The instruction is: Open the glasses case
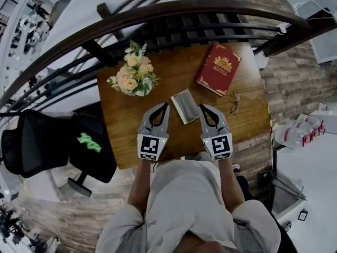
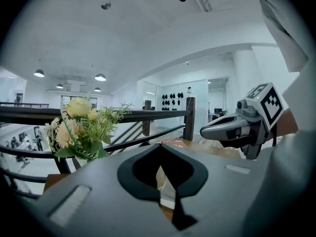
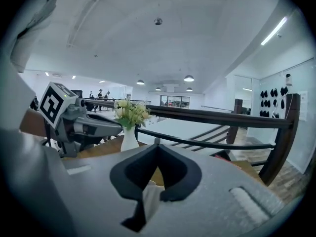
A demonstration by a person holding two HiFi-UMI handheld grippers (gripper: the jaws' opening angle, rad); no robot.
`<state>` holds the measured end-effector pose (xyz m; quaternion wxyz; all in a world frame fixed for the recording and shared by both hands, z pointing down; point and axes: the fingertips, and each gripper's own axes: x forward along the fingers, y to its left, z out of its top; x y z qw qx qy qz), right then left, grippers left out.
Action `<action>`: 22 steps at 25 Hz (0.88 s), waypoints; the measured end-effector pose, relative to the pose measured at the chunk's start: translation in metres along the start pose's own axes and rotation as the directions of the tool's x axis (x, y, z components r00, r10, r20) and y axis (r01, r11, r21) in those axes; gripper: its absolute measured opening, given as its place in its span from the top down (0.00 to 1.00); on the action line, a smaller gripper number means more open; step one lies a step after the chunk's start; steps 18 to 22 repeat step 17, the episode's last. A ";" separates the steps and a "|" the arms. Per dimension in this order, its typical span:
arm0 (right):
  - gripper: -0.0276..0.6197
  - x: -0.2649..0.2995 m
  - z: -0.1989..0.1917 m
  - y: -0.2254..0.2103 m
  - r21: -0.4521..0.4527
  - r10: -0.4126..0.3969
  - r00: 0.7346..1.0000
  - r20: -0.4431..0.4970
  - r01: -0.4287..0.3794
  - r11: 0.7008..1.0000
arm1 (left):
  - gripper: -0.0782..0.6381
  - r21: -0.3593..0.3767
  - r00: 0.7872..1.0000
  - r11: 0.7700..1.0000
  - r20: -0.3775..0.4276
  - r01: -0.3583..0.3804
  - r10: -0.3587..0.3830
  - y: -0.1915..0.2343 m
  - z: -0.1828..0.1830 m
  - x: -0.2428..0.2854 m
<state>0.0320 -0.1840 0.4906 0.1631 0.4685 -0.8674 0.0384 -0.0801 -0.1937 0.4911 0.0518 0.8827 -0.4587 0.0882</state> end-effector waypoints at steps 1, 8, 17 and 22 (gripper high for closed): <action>0.95 0.000 0.001 0.000 -0.002 0.000 1.000 0.002 0.000 1.000 | 0.86 0.001 1.000 1.000 0.008 0.001 -0.001 0.000 0.002 0.000; 0.95 -0.002 0.003 0.001 -0.013 -0.006 1.000 0.005 0.006 1.000 | 0.86 -0.001 1.000 1.000 0.012 0.003 -0.003 0.000 0.002 -0.002; 0.95 0.002 0.004 0.003 -0.022 -0.006 1.000 0.002 0.006 1.000 | 0.86 -0.008 1.000 1.000 -0.004 0.018 -0.018 -0.004 -0.005 0.002; 0.95 0.002 0.004 0.003 -0.022 -0.006 1.000 0.002 0.006 1.000 | 0.86 -0.008 1.000 1.000 -0.004 0.018 -0.018 -0.004 -0.005 0.002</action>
